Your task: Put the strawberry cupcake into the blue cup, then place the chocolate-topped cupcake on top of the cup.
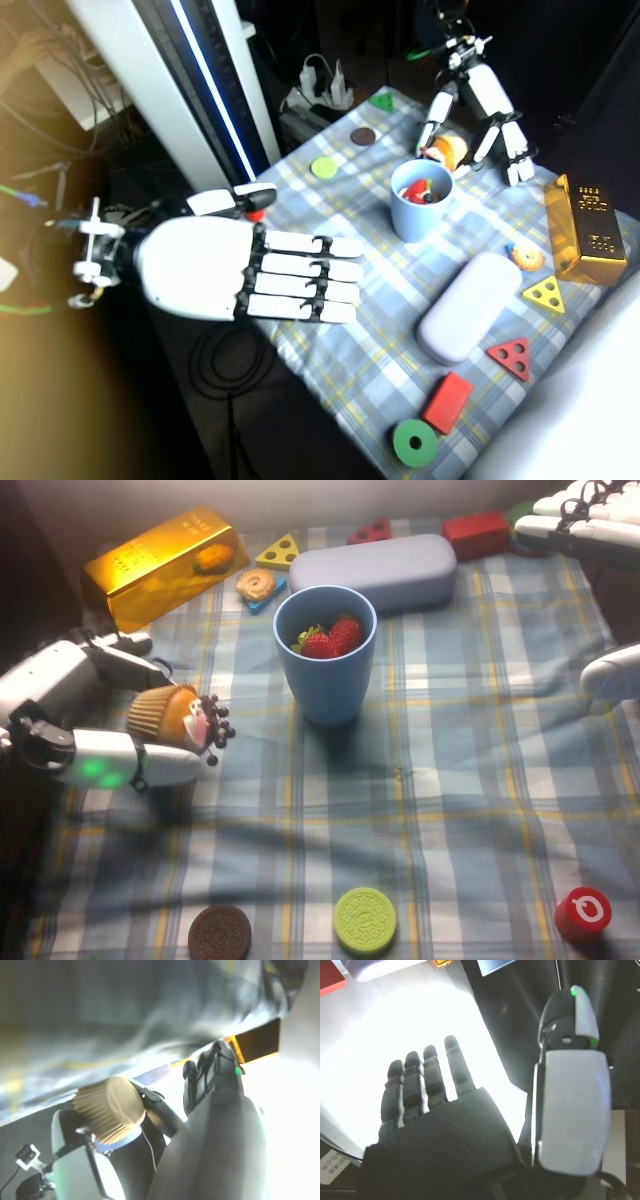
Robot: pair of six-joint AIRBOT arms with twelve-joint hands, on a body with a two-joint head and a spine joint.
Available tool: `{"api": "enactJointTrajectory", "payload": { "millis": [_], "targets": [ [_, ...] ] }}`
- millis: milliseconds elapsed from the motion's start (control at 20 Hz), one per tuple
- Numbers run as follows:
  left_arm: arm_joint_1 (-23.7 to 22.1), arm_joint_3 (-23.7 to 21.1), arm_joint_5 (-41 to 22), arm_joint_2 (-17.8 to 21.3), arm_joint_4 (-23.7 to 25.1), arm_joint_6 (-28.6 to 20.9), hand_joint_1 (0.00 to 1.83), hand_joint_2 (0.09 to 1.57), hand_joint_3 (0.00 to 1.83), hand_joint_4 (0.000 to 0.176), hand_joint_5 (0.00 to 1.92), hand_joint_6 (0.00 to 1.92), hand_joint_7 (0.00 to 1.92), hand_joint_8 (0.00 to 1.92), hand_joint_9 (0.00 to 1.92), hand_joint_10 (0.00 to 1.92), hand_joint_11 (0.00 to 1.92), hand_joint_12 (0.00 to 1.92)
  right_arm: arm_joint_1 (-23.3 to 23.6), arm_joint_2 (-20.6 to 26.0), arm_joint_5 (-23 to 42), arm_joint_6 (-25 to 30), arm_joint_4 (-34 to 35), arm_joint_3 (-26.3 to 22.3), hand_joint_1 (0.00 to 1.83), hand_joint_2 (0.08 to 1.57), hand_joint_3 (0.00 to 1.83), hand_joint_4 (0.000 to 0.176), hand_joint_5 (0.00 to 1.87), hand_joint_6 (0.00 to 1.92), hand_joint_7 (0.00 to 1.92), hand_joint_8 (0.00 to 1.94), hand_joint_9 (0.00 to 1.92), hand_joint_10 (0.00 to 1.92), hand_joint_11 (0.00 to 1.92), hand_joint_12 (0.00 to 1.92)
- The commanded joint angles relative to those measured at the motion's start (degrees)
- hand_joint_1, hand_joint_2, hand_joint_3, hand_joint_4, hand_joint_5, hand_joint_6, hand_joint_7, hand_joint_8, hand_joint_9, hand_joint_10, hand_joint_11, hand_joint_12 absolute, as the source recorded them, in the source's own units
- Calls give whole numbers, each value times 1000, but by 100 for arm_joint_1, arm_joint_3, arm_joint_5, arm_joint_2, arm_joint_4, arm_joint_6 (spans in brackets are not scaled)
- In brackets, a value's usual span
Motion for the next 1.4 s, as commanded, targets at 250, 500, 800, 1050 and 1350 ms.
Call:
{"api": "enactJointTrajectory", "payload": {
  "millis": [250, 500, 800, 1050, 1350],
  "targets": [
    [-149, -247, -1090, 414, 89, -43, 1018, 1090, 3, 176, 1010, 918, 208, 4, 28, 3, 0, 0, 23, -3, 588, 13, 260, 28, 0, 922, 0, 38, 0, 0, 0, 0, 0, 0, 0, 0],
    [-265, -375, -1277, 601, 244, -43, 1021, 1091, 2, 176, 1007, 924, 189, 6, 28, 1, 0, 0, 23, 7, 565, 13, 268, 27, 0, 895, 0, 53, 0, 0, 0, 0, 0, 0, 0, 0],
    [-730, -423, -1243, 684, 625, -43, 1037, 1074, 0, 176, 1046, 860, 235, 6, 61, 8, 0, 0, 22, 10, 545, 13, 281, 23, 0, 905, 0, 44, 0, 0, 0, 0, 0, 0, 0, 0],
    [-1174, -253, -987, 466, 960, -42, 1064, 1039, 0, 176, 1127, 720, 244, 3, 82, 3, 5, 11, 22, 8, 545, 13, 281, 24, 0, 912, 2, 31, 0, 0, 0, 0, 0, 0, 0, 0],
    [-1648, -12, -691, 179, 1295, -42, 1085, 1017, 0, 176, 1188, 620, 214, 0, 27, 0, 0, 0, -3, 2, 545, 13, 280, 27, 0, 903, 0, 55, 0, 0, 0, 0, 0, 0, 0, 0]
  ]
}}
